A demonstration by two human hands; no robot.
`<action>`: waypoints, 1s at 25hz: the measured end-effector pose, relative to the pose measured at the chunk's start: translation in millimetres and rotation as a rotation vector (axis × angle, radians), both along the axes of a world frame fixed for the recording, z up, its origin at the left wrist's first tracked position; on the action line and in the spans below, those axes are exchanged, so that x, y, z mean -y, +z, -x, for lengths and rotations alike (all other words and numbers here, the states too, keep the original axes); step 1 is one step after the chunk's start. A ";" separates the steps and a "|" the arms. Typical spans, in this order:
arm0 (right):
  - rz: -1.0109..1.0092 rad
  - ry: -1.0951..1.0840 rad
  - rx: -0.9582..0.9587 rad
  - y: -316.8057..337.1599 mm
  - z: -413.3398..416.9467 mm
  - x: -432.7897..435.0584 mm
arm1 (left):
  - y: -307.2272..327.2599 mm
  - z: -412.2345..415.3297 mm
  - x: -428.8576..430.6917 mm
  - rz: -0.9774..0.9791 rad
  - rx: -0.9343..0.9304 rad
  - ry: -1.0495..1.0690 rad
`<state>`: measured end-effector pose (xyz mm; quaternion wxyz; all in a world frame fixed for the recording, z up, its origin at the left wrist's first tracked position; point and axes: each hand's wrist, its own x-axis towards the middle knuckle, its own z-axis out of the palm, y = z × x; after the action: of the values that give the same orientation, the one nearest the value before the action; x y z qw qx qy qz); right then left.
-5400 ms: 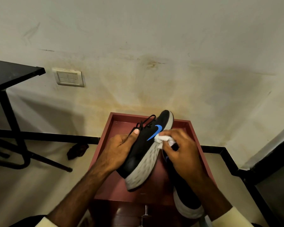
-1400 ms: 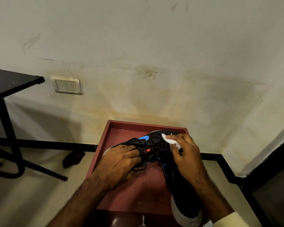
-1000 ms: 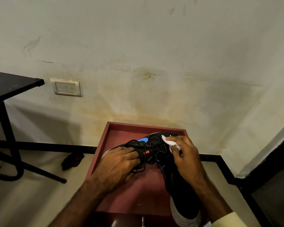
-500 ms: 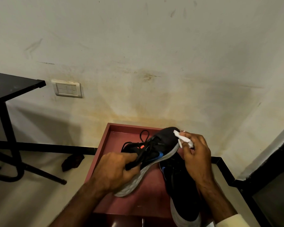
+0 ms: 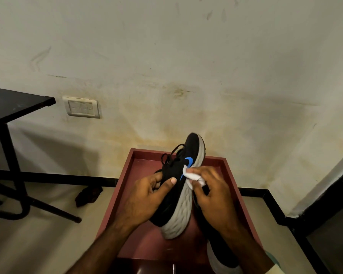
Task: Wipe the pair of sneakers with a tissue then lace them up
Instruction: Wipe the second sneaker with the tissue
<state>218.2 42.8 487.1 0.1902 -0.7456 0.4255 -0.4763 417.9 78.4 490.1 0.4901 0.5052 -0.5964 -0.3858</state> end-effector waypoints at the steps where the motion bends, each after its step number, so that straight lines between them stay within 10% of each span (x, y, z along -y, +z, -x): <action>1: -0.024 0.047 -0.029 -3.2 -3.7 -3.3 | -1.5 -0.1 1.5 -0.014 0.000 0.009; 10: 0.097 0.546 -0.522 -27.8 -14.4 -37.3 | -8.4 -8.3 23.6 -0.090 -0.257 0.283; 19: 0.260 -0.016 -0.040 -3.7 -11.7 -36.8 | 7.3 -0.9 18.0 -0.299 -0.875 0.199; 25: 0.273 -0.130 0.062 2.3 -1.1 -27.9 | 11.6 6.7 2.1 -0.258 -0.699 -0.136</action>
<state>219.3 70.7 489.4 0.0689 -0.7203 0.3983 -0.5637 411.3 76.2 501.6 0.5697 0.3596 -0.3720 -0.6385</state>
